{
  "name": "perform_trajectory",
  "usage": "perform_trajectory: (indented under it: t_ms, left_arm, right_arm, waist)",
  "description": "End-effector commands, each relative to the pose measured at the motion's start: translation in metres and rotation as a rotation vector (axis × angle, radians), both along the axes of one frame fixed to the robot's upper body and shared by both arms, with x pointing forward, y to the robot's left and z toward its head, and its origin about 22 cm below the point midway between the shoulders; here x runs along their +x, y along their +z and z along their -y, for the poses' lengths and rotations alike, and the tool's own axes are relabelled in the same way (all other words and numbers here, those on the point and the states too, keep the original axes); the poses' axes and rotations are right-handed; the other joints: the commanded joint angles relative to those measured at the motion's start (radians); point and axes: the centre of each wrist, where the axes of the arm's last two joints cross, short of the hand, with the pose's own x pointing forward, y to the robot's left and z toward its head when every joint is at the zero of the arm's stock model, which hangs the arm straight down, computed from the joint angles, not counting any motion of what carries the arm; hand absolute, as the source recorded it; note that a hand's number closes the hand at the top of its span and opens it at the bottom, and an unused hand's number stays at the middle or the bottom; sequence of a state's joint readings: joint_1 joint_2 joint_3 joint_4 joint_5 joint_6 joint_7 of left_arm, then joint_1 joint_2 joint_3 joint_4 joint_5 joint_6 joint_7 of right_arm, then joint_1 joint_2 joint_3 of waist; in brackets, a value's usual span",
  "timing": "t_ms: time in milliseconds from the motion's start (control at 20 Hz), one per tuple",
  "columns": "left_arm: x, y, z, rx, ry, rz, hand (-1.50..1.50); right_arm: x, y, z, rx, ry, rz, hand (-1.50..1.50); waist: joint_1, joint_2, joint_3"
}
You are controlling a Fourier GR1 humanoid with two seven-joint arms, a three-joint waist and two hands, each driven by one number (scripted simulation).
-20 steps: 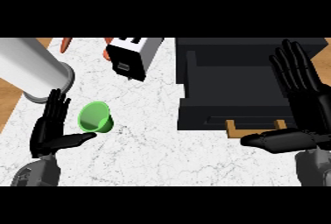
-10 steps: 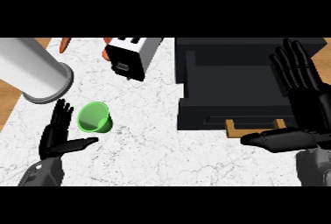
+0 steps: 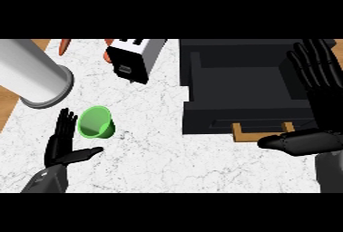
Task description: Pick up the cup, place it into the drawer and close the drawer
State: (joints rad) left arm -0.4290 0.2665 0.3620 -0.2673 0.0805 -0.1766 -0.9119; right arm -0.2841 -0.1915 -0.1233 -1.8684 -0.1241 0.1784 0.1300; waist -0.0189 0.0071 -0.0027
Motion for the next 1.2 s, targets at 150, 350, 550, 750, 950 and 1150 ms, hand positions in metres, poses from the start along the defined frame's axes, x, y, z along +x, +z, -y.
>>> perform_trajectory:
  t_ms: [150,350,550,750,950,1150]
  left_arm:
    - [-0.008,-0.014,0.018,-0.001,0.002,0.039,-1.50]
    - [0.001,-0.007,0.012,0.005,-0.016,0.036,-1.50]
    - [0.014,-0.003,0.025,-0.005,-0.048,0.047,-1.50]
    - [0.016,-0.002,0.025,-0.024,-0.027,0.063,-1.50]
    - [0.013,-0.009,0.040,-0.153,-0.121,0.092,-1.50]
    - [0.026,0.002,0.039,-0.079,-0.144,0.202,1.50]
  right_arm:
    - [0.013,-0.002,0.007,0.010,-0.002,0.003,-1.50]
    - [0.006,-0.004,0.001,0.021,0.001,0.002,-1.50]
    - [0.010,-0.001,0.010,0.004,0.015,-0.001,-1.50]
    - [-0.006,0.002,-0.006,-0.019,0.033,0.007,-1.50]
    - [-0.003,0.006,0.005,-0.025,0.023,0.007,-1.50]
    - [0.004,0.005,-0.005,-0.030,0.012,0.017,-1.50]
  waist:
    - [-0.003,0.004,-0.001]
    - [-0.007,0.004,-0.001]
    - [-0.016,0.008,-0.002]
    - [-0.025,0.009,-0.003]
    - [-0.020,0.008,-0.003]
    - [-0.011,0.008,-0.002]
